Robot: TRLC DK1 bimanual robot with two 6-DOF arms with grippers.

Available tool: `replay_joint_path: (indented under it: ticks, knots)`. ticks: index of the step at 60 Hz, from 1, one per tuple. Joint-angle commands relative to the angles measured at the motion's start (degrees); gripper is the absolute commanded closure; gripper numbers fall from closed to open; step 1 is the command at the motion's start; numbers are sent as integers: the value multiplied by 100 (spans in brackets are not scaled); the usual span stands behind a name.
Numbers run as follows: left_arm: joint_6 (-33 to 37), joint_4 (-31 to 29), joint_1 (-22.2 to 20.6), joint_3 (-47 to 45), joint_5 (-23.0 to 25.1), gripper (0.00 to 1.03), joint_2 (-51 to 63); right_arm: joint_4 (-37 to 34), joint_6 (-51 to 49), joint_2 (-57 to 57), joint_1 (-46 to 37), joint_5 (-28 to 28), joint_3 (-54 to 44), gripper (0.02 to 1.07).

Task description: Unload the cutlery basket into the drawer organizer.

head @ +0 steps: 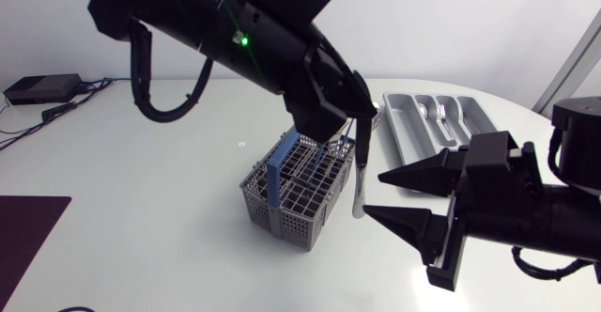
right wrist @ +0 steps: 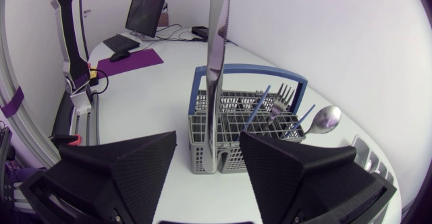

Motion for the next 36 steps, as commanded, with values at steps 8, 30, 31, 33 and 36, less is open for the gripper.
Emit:
replay_joint_path:
  ticks: [8,30,31,33,36]
  knots:
    - [-209,113,25,-46,214,95,142,197,252,280,-32,-164,246,54]
    - [-227,139,8,-73,284,95,150,408,304,552,-15,-340,361,71]
    - [-236,139,8,-73,284,95,150,408,304,552,-15,-340,361,72]
    - [-236,139,8,-73,293,95,150,408,304,552,-15,-358,361,76]
    - [-236,139,17,-81,310,95,150,417,304,561,-6,-366,370,80]
